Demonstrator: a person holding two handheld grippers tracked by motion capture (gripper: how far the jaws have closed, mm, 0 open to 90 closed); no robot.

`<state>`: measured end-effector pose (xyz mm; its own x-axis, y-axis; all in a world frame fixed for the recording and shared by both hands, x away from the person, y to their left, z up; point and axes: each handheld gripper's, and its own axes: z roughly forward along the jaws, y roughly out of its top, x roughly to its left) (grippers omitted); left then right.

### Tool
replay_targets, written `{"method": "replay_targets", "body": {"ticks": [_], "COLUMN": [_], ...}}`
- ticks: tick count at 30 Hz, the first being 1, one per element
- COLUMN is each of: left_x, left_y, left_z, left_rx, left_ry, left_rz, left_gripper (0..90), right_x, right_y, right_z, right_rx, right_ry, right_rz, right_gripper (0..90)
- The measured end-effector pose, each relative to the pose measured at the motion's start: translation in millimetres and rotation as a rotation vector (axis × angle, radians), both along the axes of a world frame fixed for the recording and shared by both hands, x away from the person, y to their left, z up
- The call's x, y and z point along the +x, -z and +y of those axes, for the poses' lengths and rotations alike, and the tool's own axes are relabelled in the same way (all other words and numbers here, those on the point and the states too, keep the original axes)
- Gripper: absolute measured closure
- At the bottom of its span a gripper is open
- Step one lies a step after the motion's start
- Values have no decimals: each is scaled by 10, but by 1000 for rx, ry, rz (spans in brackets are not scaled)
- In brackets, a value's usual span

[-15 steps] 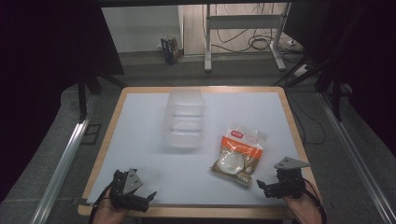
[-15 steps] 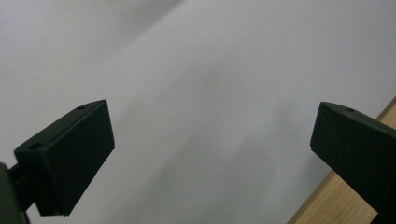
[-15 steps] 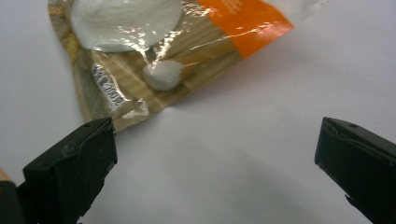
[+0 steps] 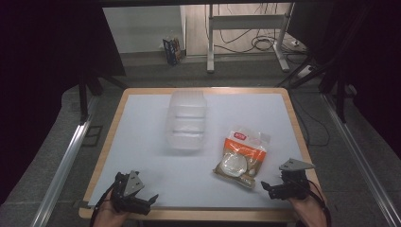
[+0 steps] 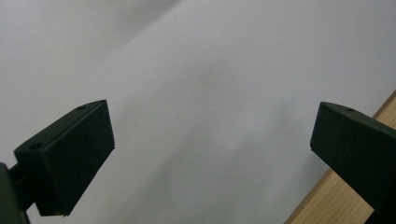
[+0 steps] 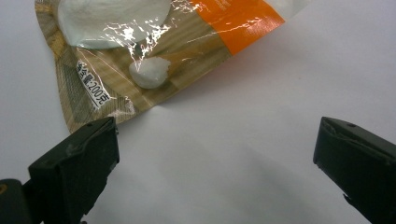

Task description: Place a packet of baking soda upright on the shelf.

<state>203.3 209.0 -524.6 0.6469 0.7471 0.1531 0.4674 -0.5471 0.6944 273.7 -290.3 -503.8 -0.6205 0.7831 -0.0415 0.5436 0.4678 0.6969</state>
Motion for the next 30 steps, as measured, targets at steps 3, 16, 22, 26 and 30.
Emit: {"method": "replay_targets", "body": {"ticks": [3,16,22,26,30], "left_x": [0,-2,-4,-4,-5], "left_y": [0,1,4,4,3], "left_z": [1,-6,-16,-16,-19], "left_rx": [-1,10,16,18,22], "left_ry": [0,7,9,11,11], "left_rz": [0,-1,-2,-3,-3], "left_gripper": [0,0,0,0,0], "right_x": [4,7,18,6,1], "right_y": [-2,-14,-15,-39,-94], "right_z": [2,22,63,91,120], "right_rx": [14,25,11,-4,15], "right_ry": [2,1,19,23,27], "right_rz": [3,-5,-3,-9,4], "right_gripper": [2,16,54,139,295]}}
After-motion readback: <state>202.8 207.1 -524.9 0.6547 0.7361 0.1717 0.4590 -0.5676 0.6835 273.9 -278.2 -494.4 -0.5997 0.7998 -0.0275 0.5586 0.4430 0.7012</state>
